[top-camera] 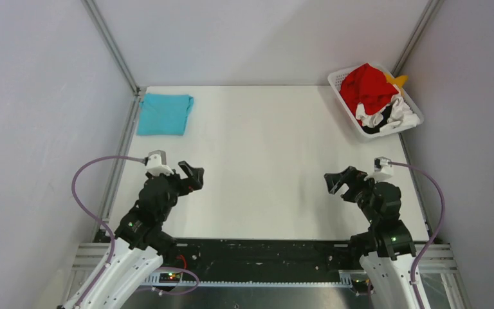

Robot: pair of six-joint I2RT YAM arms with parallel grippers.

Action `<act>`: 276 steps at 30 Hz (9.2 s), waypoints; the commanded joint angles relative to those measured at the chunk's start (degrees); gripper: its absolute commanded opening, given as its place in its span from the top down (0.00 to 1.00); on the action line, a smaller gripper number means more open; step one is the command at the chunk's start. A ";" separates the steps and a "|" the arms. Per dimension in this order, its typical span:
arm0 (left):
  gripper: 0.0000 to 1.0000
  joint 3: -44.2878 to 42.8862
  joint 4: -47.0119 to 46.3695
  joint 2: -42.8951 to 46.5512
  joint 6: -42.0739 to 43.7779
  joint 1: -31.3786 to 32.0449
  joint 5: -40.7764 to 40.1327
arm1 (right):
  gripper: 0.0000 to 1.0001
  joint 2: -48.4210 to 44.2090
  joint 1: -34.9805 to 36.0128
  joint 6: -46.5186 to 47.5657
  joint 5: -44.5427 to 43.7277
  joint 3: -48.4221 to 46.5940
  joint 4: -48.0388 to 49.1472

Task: Fold and stack the t-shirts
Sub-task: Grab crumpled tshirt from bin with the right arm, then move the tshirt to the center of the board, then flatten out the tshirt

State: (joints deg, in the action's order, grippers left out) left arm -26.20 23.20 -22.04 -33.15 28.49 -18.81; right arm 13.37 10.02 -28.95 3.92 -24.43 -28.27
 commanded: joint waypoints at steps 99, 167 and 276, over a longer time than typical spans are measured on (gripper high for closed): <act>0.00 1.21 -3.17 4.13 -3.48 0.25 6.07 | 1.00 54.23 38.19 15.07 -22.78 -68.52 9.90; 1.00 -21.70 -11.13 -5.98 7.62 0.86 0.28 | 1.00 20.71 2.61 8.51 2.12 -38.55 -1.16; 1.00 -13.08 5.86 -45.96 -12.49 -7.60 2.16 | 0.28 47.33 43.58 -25.10 -7.31 -8.17 -22.77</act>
State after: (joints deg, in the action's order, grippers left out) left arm -40.03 29.41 -69.80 -44.23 20.51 -14.85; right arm 59.70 52.84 -47.16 -6.11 -34.68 -51.94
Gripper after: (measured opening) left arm 0.014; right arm 0.744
